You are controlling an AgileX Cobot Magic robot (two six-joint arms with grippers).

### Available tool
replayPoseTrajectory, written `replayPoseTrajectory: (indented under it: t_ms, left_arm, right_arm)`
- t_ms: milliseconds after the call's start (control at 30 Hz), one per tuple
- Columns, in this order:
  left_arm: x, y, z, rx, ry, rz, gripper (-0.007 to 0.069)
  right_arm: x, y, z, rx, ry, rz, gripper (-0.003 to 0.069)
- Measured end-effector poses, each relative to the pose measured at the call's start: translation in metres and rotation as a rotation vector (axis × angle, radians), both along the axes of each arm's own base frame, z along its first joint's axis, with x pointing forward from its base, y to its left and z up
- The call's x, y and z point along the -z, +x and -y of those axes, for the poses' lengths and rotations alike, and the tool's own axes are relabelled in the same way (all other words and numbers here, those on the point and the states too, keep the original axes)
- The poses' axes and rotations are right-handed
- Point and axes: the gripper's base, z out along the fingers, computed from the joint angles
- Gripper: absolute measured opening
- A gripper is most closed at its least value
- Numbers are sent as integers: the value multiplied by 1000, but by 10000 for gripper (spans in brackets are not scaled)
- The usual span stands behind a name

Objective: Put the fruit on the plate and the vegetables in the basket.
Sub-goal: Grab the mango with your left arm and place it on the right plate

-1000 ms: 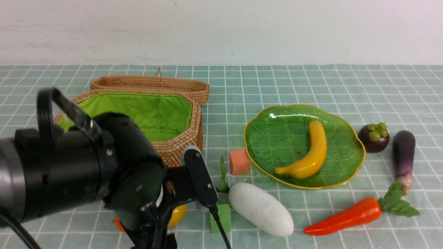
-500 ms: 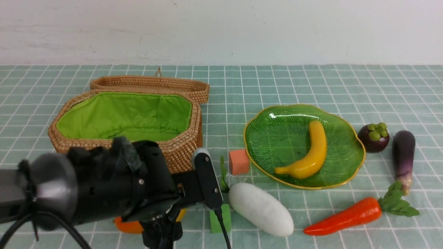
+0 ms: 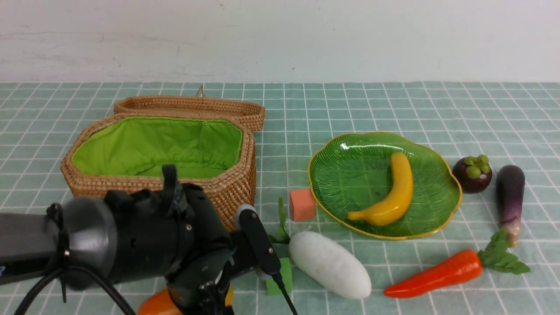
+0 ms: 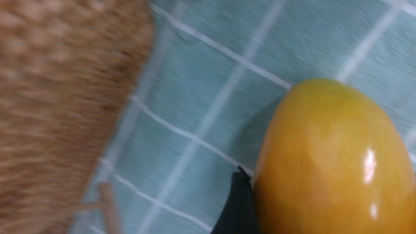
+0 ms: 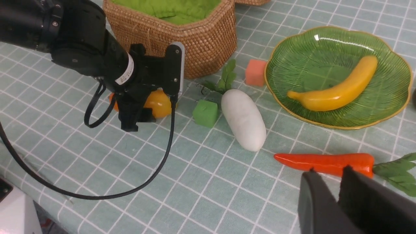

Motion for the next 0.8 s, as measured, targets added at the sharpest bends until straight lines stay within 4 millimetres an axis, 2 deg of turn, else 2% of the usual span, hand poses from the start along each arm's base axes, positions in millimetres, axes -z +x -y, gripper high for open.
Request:
replayPoseTrajectory:
  t_ms: [133, 233, 333, 467, 533, 600, 667, 700, 800]
  left_arm:
    - [2, -4, 3, 32, -26, -51, 559]
    - [6, -3, 5, 27, -25, -58, 516]
    - [6, -3, 5, 2, -28, -59, 514]
    - [-2, -2, 6, -30, -37, -51, 514]
    - [-15, -1, 10, -44, -51, -38, 514]
    - [-50, 1, 21, -71, -139, 24, 514]
    - [-77, 5, 31, -78, -226, 76, 514]
    - [-105, 13, 45, -75, -336, 133, 514]
    - [-139, 38, 77, -50, -499, 213, 514]
  right_arm:
    - [0, 0, 0, -7, -10, 8, 126]
    - [0, 0, 0, -11, -12, 10, 126]
    - [0, 0, 0, -12, -12, 10, 126]
    - [-1, 0, 0, -13, -8, 14, 126]
    - [-1, 1, 0, -2, -1, 22, 126]
    - [-3, 4, 2, 46, 14, 35, 126]
    - [-5, 6, 5, 92, 33, 47, 126]
    - [-6, 8, 8, 137, 47, 62, 126]
    - [-8, 10, 9, 170, 71, 75, 127]
